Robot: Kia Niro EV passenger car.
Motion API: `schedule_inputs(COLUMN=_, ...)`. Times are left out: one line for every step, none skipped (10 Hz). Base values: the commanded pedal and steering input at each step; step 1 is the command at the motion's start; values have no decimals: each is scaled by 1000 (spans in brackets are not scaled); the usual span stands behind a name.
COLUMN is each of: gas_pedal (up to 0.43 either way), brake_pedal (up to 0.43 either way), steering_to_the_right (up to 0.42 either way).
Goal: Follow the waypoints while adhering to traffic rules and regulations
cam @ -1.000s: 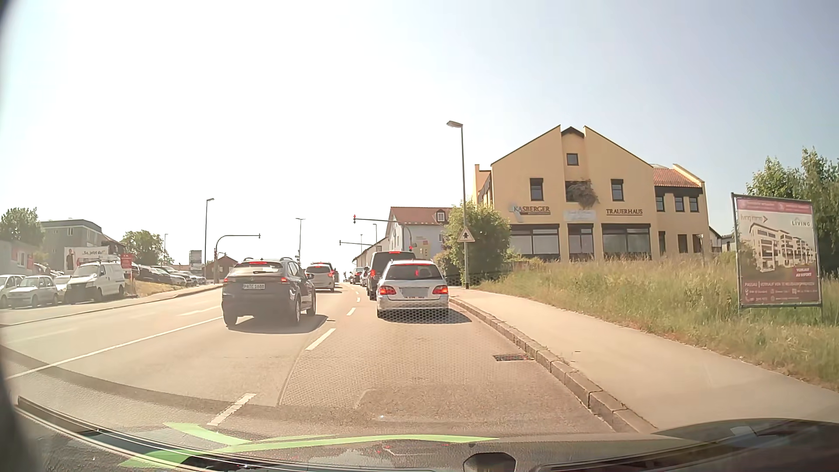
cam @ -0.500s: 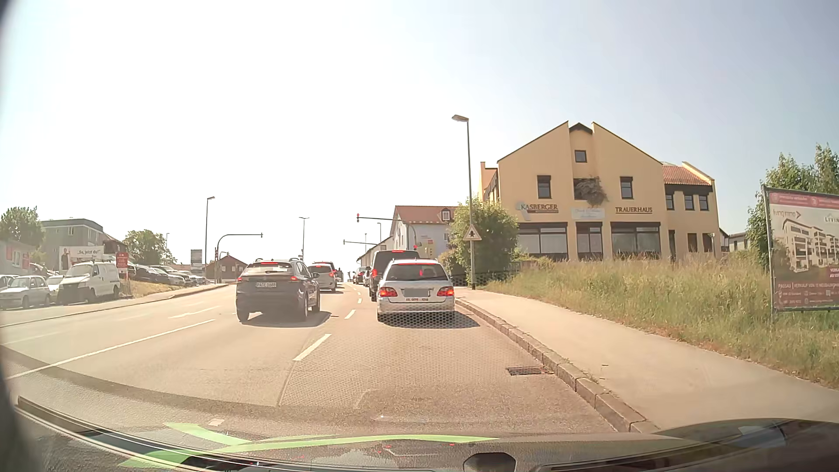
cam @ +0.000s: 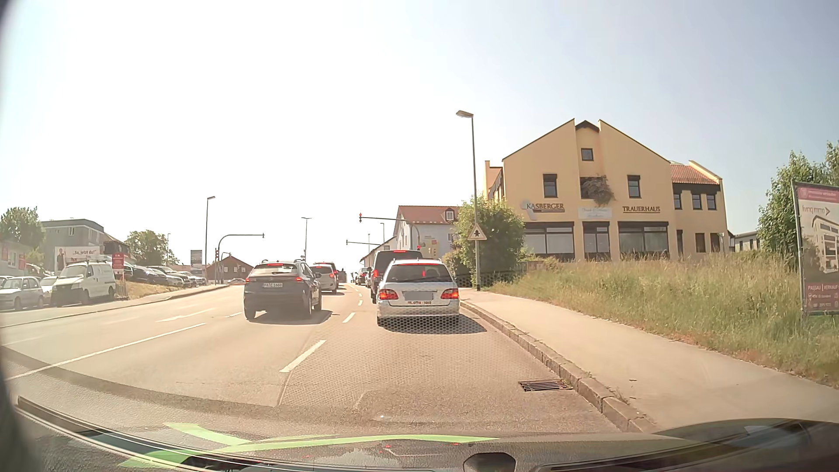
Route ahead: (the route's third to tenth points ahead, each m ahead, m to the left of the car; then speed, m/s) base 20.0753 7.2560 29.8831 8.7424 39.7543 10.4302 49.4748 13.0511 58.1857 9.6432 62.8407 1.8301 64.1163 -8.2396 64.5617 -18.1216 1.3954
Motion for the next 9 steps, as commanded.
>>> schedule_inputs(gas_pedal=0, brake_pedal=0, steering_to_the_right=-41)
schedule_inputs(gas_pedal=0, brake_pedal=0, steering_to_the_right=-41)
schedule_inputs(gas_pedal=0, brake_pedal=0, steering_to_the_right=-40)
schedule_inputs(gas_pedal=0, brake_pedal=0, steering_to_the_right=-38)
schedule_inputs(gas_pedal=0, brake_pedal=0, steering_to_the_right=-37)
schedule_inputs(gas_pedal=0, brake_pedal=0, steering_to_the_right=-37)
schedule_inputs(gas_pedal=0, brake_pedal=0, steering_to_the_right=-37)
schedule_inputs(gas_pedal=0, brake_pedal=0, steering_to_the_right=-37)
schedule_inputs(gas_pedal=0, brake_pedal=0, steering_to_the_right=-37)
